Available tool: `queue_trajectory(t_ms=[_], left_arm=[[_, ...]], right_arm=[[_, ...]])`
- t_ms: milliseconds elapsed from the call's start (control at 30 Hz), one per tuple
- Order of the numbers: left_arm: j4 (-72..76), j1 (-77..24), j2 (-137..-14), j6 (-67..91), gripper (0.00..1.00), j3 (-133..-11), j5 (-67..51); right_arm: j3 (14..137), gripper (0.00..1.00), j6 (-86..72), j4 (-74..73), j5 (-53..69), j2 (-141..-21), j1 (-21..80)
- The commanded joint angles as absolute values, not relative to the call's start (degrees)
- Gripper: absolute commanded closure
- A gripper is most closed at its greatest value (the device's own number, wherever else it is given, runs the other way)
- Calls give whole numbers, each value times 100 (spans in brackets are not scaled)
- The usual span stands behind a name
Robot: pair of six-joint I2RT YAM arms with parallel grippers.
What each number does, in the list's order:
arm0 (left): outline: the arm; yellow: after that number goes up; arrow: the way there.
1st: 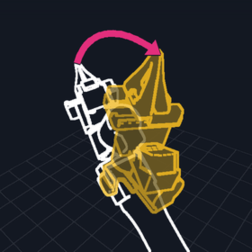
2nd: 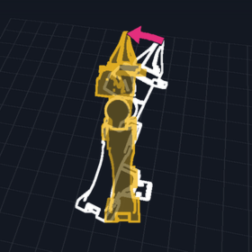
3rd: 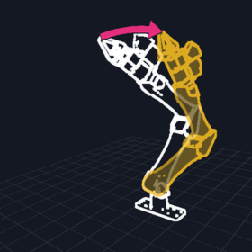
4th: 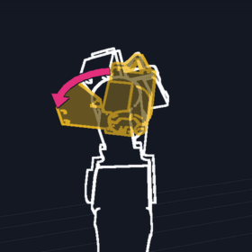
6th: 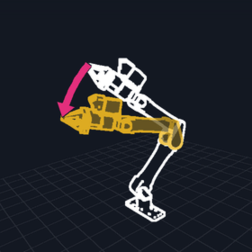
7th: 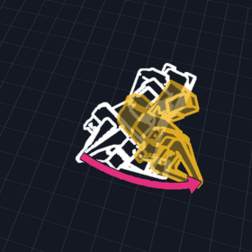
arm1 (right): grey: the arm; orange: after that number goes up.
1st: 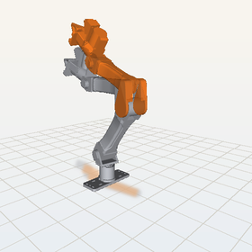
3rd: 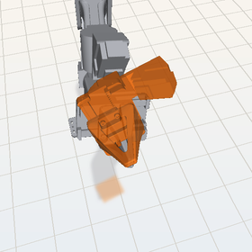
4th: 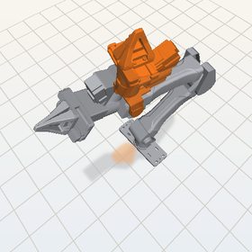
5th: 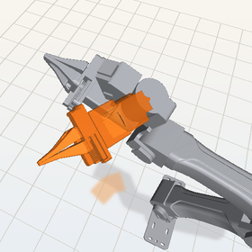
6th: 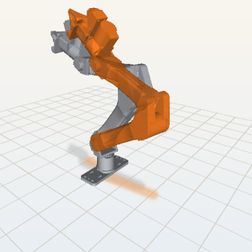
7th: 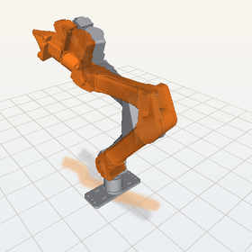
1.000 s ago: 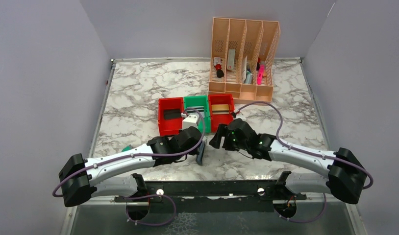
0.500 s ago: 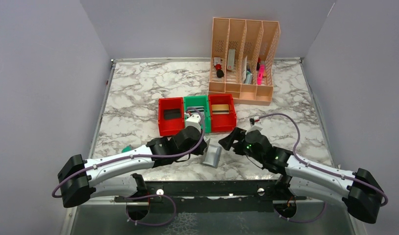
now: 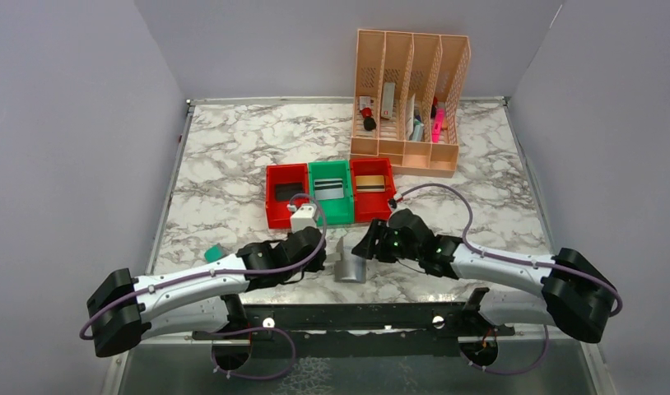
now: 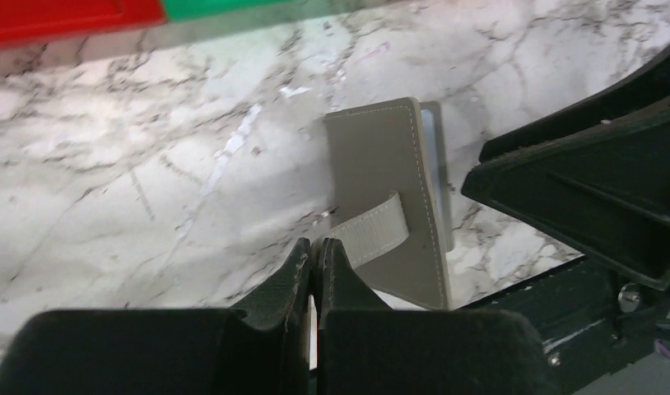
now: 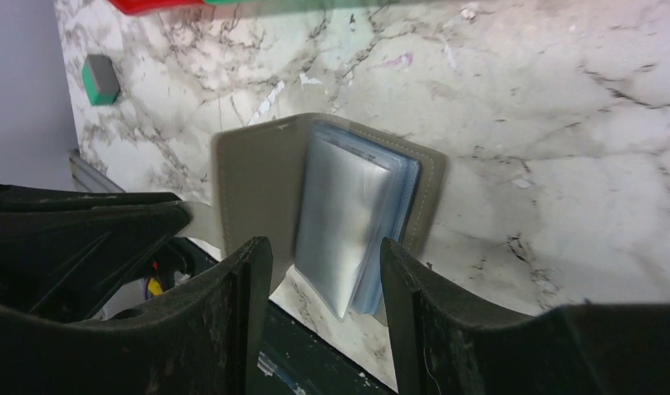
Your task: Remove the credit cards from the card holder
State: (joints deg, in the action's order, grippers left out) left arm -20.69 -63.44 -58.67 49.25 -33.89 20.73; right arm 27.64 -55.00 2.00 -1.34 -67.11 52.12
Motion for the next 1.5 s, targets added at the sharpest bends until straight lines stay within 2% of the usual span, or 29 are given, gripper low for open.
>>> queue_trajectory(t_ms=[0, 267, 1133, 1467], left_arm=[[-2688, -6344, -5366, 5513, 100, -3075, 2479], [-3035, -6335, -4760, 5800, 100, -2743, 2798], [-3057, -6344, -4859, 5697, 100, -2665, 2679], [-3051, -6338, -4868, 5660, 100, -2643, 2627]], right_arm=[[3014, 45, -5403, 610, 675, -7089, 5194], [3292, 44, -5197, 323, 906, -7337, 5194], [3376, 46, -5559, 280, 1689, -8097, 5194], [3530, 48, -5371, 805, 2188, -8085, 5194]])
